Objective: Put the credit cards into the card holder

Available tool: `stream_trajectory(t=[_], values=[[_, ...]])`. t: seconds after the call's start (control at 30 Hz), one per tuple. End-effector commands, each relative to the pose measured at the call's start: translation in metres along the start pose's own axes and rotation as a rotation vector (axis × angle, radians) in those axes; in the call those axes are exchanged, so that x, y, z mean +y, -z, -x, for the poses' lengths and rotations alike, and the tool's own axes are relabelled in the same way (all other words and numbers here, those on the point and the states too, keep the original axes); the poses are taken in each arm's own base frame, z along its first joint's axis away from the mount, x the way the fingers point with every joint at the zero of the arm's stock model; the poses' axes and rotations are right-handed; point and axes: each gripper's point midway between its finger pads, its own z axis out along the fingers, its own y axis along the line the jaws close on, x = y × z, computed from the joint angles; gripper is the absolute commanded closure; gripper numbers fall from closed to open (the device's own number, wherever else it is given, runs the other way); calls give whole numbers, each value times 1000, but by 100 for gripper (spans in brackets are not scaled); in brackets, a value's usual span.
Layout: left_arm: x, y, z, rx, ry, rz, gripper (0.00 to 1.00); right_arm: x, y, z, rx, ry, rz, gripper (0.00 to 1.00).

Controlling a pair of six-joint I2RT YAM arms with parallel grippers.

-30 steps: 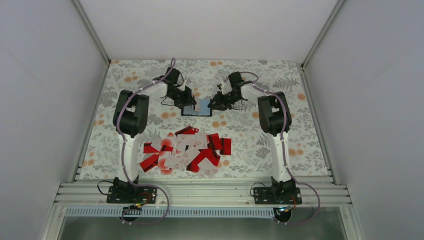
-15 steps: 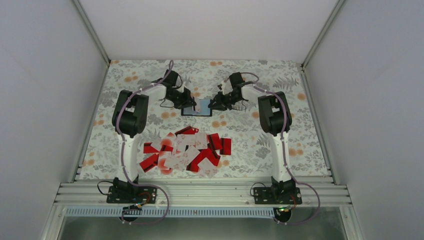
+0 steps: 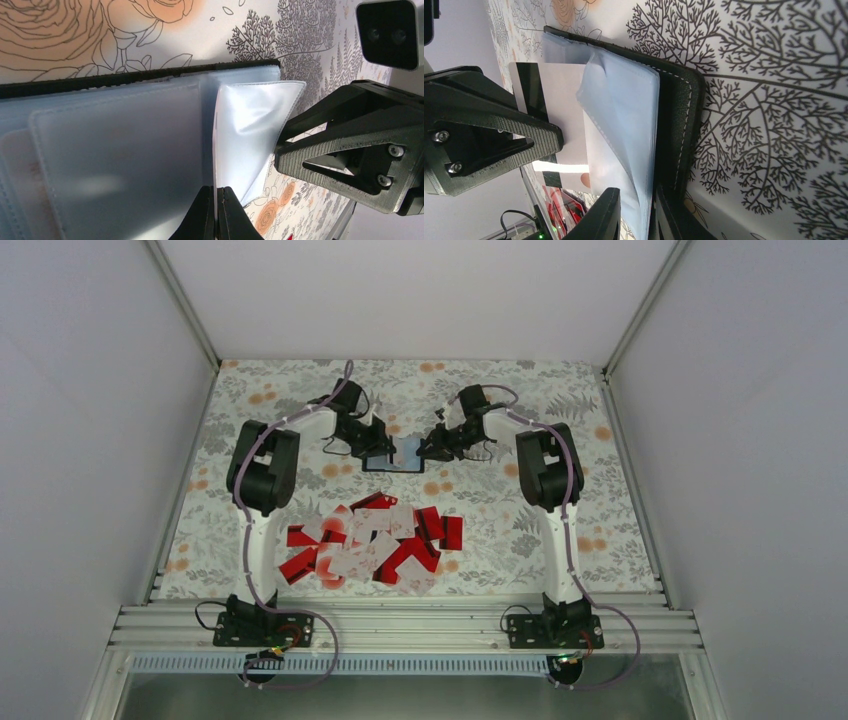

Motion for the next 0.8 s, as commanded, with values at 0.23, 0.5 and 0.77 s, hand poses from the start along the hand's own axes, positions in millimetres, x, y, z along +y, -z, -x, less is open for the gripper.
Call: stream_trajectory(t=[0.23, 0.5, 0.77], values=[[12, -9, -23, 95, 10, 61, 98, -30, -19, -15, 46, -52, -39, 81], [7, -16, -15, 79, -11, 7, 98, -30, -19, -16, 48, -54, -41, 81], [5, -25, -7, 71, -26, -37, 98, -32, -17, -17, 49, -52, -55, 81]])
